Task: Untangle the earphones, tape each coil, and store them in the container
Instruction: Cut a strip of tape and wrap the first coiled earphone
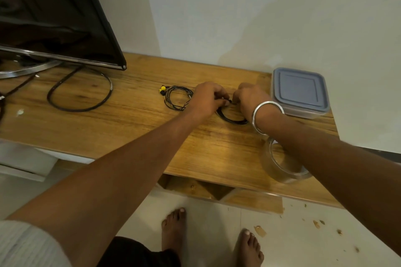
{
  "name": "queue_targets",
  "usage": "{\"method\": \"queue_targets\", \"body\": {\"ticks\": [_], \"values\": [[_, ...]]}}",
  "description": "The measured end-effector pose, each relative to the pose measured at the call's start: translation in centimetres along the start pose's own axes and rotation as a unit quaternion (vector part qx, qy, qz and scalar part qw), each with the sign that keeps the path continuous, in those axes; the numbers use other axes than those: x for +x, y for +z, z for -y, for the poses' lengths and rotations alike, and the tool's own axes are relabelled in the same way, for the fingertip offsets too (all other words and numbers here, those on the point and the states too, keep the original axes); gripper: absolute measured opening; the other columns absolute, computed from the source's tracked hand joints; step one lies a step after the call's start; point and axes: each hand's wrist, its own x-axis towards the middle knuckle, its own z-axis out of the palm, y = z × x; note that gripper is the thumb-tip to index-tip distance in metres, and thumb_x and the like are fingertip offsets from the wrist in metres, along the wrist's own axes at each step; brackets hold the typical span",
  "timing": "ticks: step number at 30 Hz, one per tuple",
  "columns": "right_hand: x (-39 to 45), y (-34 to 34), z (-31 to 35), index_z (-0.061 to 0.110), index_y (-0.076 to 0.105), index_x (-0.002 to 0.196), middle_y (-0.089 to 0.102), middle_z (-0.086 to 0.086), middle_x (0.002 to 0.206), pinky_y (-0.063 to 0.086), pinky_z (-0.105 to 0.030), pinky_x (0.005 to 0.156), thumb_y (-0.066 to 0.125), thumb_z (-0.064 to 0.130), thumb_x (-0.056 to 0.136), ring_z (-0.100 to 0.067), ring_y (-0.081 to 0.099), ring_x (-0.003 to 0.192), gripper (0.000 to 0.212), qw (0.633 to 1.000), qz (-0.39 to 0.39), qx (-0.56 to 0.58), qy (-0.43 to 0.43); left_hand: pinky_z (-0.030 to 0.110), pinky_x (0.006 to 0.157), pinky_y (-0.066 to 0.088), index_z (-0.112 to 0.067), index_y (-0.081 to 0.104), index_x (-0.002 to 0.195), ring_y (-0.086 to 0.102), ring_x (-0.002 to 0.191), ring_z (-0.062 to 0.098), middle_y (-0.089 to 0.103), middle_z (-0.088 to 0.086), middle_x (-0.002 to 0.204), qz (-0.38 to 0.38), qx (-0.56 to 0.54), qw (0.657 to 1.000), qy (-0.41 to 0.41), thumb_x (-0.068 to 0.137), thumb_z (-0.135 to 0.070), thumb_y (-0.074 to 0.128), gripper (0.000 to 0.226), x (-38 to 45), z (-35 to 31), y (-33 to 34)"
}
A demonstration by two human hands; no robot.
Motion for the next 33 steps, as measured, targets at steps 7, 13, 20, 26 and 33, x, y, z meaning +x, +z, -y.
{"method": "queue_targets", "body": {"ticks": [7, 13, 20, 26, 33], "values": [[-0.3, -0.9, 0.3, 0.011, 0.063, 0.118, 0.056, -0.013, 0.118, 0.051, -0.038, 0.088, 0.055, 0.003, 0.087, -0.034, 0.058, 0.104, 0.032, 0.999, 0.038, -0.01, 0.029, 0.02, 0.073, 0.044, -0.009, 0.073, 0.104, 0.057, 0.082, 0.011, 0.066, 0.004, 0.092, -0.012, 0.015, 1.0, -0.008, 0.081, -0.015, 0.077, 0.024, -0.2, -0.3, 0.1], [-0.2, -1.6, 0.3, 0.011, 0.055, 0.125, 0.059, -0.015, 0.123, 0.049, -0.035, 0.09, 0.055, -0.002, 0.088, -0.032, 0.058, 0.108, 0.039, 0.987, 0.012, 0.106, 0.117, 0.022, 0.086, 0.044, -0.01, 0.07, 0.108, 0.059, 0.102, 0.016, 0.064, 0.007, 0.11, -0.018, 0.052, 0.998, 0.002, 0.09, -0.015, 0.065, 0.019, -0.8, 0.1, -2.1], [-0.5, -1.8, 1.6, 0.012, 0.059, 0.12, 0.057, -0.011, 0.121, 0.047, -0.033, 0.089, 0.055, -0.005, 0.085, -0.029, 0.057, 0.107, 0.039, 0.99, -0.023, 0.093, 0.102, 0.031, 0.101, 0.029, -0.019, 0.062, 0.115, 0.04, 0.12, 0.02, 0.048, 0.0, 0.125, -0.128, 0.179, 0.974, -0.057, 0.087, -0.012, 0.064, 0.029, -3.3, 2.7, -6.6], [-0.2, -1.2, 5.6, 0.017, 0.061, 0.111, 0.053, -0.006, 0.118, 0.045, -0.043, 0.096, 0.055, 0.008, 0.087, -0.028, 0.054, 0.108, 0.026, 0.988, -0.042, 0.141, 0.05, 0.034, 0.108, 0.035, -0.012, 0.046, 0.135, 0.036, 0.126, 0.025, 0.035, 0.006, 0.138, -0.125, 0.135, 0.969, -0.167, 0.09, -0.022, 0.064, 0.049, -4.3, 4.4, -7.4], [1.4, 0.5, 9.7, 0.012, 0.057, 0.117, 0.052, -0.009, 0.118, 0.045, -0.039, 0.096, 0.053, 0.009, 0.087, -0.03, 0.055, 0.104, 0.03, 0.98, -0.056, 0.193, 0.001, 0.034, 0.092, 0.047, -0.006, 0.045, 0.13, 0.053, 0.116, 0.028, 0.051, 0.014, 0.128, -0.13, 0.058, 0.966, -0.215, 0.089, -0.027, 0.066, 0.05, -3.2, 4.8, -7.6]]}}
